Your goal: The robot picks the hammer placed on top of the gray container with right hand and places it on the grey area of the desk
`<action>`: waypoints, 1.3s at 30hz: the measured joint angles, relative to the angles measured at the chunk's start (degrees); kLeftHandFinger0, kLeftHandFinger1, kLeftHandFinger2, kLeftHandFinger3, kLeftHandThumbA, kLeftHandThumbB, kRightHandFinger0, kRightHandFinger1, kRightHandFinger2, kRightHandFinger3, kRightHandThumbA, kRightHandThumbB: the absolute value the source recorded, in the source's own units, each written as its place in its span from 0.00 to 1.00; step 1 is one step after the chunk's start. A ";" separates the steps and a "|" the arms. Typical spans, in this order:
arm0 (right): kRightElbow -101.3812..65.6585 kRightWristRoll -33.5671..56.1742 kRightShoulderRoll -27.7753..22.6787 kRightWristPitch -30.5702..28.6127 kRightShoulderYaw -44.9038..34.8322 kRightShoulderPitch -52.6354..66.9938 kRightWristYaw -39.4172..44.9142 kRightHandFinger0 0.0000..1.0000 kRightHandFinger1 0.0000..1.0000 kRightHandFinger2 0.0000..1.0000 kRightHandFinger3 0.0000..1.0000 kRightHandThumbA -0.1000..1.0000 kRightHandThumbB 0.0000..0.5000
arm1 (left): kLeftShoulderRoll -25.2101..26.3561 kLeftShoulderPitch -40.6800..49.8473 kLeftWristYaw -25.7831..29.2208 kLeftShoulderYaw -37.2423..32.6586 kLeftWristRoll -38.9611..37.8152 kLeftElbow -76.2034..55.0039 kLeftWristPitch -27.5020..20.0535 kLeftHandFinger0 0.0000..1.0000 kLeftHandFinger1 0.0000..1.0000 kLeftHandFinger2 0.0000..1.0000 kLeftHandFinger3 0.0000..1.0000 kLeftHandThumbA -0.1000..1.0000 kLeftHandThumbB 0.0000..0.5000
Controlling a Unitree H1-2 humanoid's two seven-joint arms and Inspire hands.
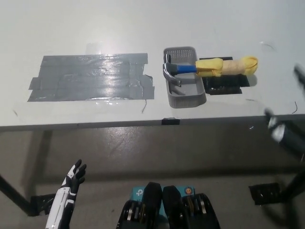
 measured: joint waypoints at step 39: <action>64.99 -16.14 -6.28 13.86 37.95 -55.42 31.75 1.00 1.00 1.00 1.00 1.00 0.98 | 0.14 -1.92 -0.20 0.12 0.15 -1.03 0.06 1.00 1.00 1.00 1.00 1.00 0.34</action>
